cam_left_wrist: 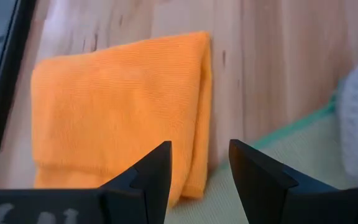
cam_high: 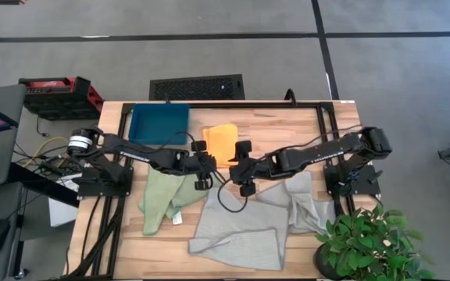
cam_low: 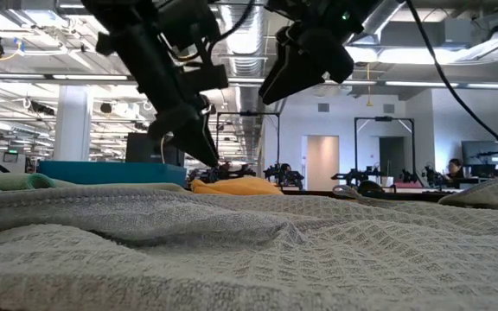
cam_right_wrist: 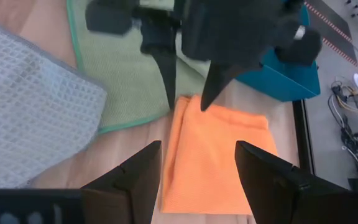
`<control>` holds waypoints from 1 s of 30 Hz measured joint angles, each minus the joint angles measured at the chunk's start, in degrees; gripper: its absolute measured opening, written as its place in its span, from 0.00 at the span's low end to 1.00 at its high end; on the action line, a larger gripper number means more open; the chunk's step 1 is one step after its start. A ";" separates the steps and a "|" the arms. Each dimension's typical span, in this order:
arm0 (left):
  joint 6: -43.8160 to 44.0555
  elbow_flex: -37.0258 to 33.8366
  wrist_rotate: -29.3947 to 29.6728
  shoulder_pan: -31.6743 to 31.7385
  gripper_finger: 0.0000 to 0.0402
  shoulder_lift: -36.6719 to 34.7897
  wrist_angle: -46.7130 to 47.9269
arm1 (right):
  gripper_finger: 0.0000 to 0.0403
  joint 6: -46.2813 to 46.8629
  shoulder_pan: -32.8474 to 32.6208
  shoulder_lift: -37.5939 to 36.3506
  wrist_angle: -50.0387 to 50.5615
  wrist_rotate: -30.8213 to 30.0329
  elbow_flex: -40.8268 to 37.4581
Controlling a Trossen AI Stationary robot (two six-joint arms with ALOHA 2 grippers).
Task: Fold microfiber towels
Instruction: Put the folded orange towel into the blue bin
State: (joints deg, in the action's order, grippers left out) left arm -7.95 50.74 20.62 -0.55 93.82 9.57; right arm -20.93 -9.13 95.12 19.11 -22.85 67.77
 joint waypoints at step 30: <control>-4.95 2.19 8.16 1.26 0.17 12.78 -3.80 | 0.56 1.07 0.25 0.02 -1.16 -1.27 -0.02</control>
State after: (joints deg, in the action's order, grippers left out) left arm -12.91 52.93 28.78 0.71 106.61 5.77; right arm -19.86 -8.88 95.13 17.96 -24.12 67.75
